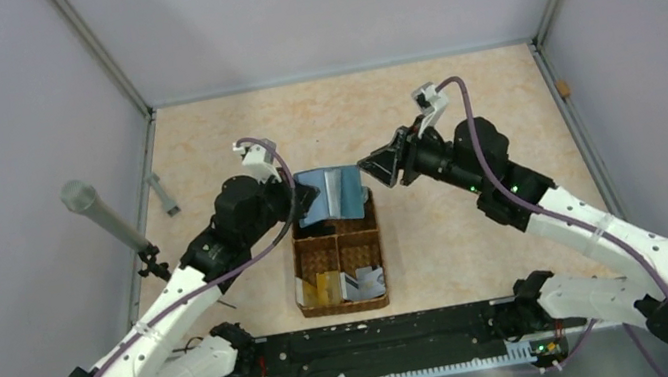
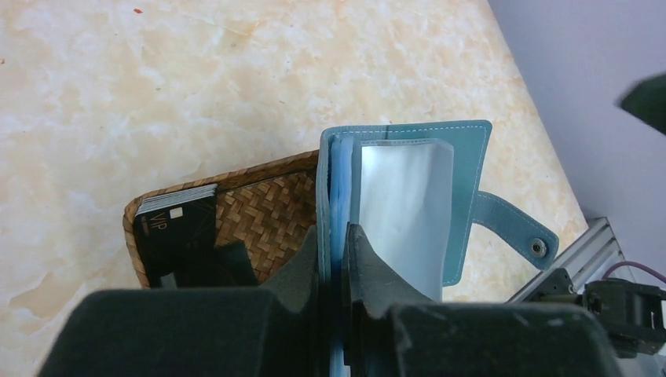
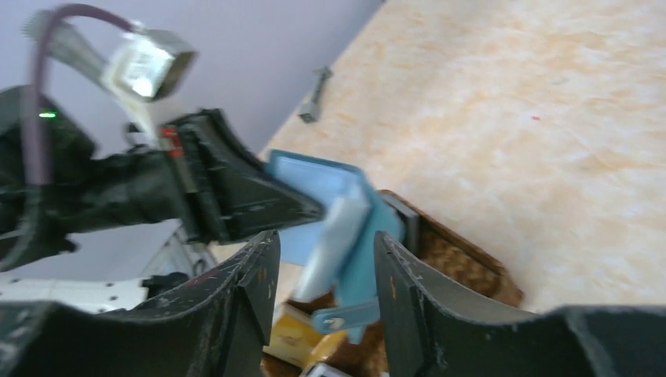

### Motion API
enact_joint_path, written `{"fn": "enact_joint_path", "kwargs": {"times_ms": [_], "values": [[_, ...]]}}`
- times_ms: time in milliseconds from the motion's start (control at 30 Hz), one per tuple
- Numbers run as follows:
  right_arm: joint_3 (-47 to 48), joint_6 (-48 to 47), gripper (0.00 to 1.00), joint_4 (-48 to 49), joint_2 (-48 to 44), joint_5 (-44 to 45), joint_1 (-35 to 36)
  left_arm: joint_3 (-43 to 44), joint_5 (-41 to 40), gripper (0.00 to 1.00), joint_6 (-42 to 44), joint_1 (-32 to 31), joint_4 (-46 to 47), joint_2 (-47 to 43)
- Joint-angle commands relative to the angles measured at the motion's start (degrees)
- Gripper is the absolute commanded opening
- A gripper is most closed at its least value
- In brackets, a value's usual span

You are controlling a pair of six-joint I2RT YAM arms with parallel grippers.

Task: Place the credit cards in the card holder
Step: Turn over the card slot in the card holder.

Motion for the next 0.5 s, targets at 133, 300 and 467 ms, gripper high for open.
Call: {"fn": "enact_joint_path", "kwargs": {"times_ms": [133, 300, 467], "values": [[5.9, 9.9, 0.43, 12.8, 10.0, 0.6, 7.5, 1.7, -0.8, 0.00, -3.2, 0.3, 4.0, 2.0], [7.7, 15.8, 0.42, 15.0, 16.5, 2.2, 9.3, 1.5, -1.3, 0.00, -3.2, 0.3, 3.9, 2.2], [8.1, 19.9, 0.42, 14.3, 21.2, 3.3, 9.9, 1.2, -1.6, 0.00, -2.8, 0.2, 3.6, 1.7]]}}
